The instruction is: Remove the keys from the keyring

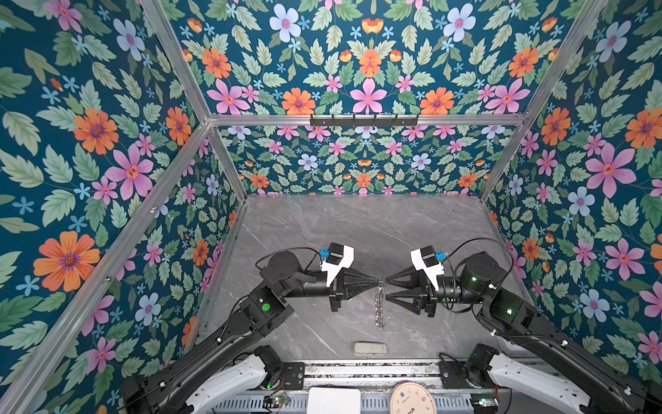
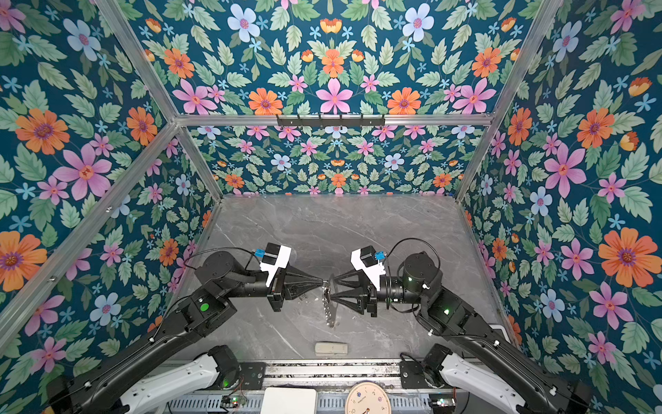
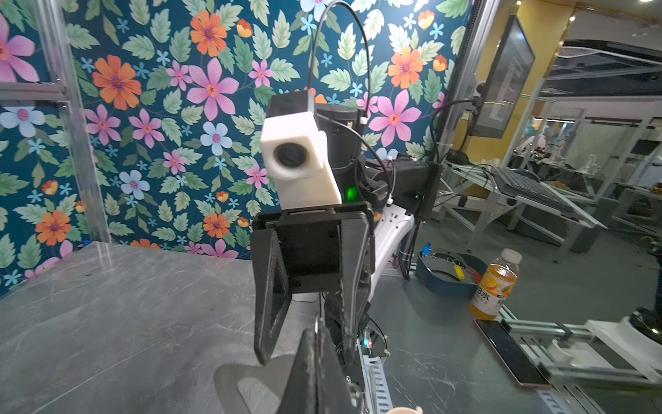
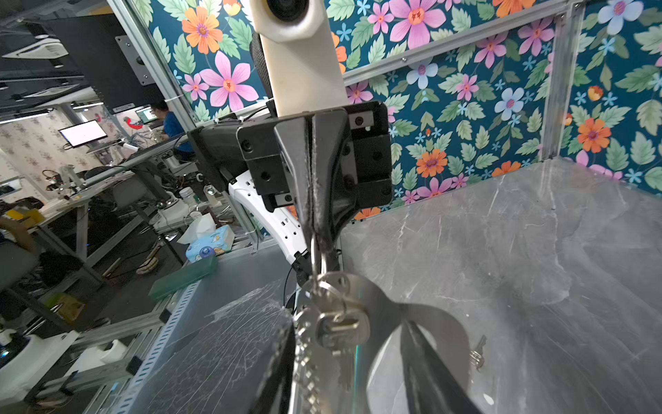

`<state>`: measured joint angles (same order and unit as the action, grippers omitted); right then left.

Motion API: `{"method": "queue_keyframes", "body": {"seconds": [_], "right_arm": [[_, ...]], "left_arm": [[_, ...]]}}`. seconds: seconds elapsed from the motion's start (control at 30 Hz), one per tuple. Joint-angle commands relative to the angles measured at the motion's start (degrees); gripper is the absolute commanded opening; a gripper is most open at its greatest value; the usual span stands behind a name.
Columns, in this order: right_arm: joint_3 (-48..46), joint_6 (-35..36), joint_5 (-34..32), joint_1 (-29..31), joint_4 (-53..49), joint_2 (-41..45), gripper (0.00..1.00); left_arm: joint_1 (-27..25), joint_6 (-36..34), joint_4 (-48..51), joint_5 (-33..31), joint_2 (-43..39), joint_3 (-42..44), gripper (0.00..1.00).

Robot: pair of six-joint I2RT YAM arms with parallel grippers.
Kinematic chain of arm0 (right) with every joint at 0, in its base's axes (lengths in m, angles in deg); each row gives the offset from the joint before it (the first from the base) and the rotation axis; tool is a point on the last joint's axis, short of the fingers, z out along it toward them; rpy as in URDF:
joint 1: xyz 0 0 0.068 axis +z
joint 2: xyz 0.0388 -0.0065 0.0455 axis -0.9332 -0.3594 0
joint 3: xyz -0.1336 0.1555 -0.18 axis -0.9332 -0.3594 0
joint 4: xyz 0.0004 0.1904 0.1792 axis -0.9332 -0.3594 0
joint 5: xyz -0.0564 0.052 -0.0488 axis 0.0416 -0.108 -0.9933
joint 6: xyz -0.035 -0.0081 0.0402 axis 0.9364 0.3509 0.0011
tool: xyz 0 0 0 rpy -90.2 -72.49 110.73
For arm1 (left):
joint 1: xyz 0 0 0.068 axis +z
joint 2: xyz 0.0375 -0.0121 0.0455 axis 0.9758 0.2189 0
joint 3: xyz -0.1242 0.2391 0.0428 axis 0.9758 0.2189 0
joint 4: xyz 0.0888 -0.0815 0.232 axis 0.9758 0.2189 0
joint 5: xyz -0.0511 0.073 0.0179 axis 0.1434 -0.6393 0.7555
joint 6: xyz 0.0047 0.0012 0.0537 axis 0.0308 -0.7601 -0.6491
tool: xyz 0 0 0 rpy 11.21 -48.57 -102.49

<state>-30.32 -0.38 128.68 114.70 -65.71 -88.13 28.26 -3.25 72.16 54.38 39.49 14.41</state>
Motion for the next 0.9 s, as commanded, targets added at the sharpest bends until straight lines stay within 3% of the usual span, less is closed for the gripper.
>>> {"method": "queue_keyframes", "body": {"seconds": [0.0,0.13,0.23,0.43,0.87], "right_arm": [[-0.7,0.9,-7.9,1.1,3.5,1.0,0.49],[-0.3,3.4,-13.6,2.7,2.4,1.1,0.48],[0.2,5.1,-16.8,3.8,1.8,0.0,0.47],[1.6,7.2,-18.9,5.3,1.9,-2.0,0.42],[2.0,8.3,-20.3,6.9,3.0,-3.5,0.48]], "left_arm": [[0.1,1.6,-4.3,-5.9,-0.9,0.5,0.0],[0.1,2.1,-4.7,-10.4,-2.1,1.3,0.0],[0.1,2.8,-5.5,-10.1,-2.0,1.5,0.0],[0.1,3.5,-6.6,-10.8,-2.0,1.9,0.0],[0.0,4.2,-7.9,-12.9,-3.2,3.1,0.0]]}}
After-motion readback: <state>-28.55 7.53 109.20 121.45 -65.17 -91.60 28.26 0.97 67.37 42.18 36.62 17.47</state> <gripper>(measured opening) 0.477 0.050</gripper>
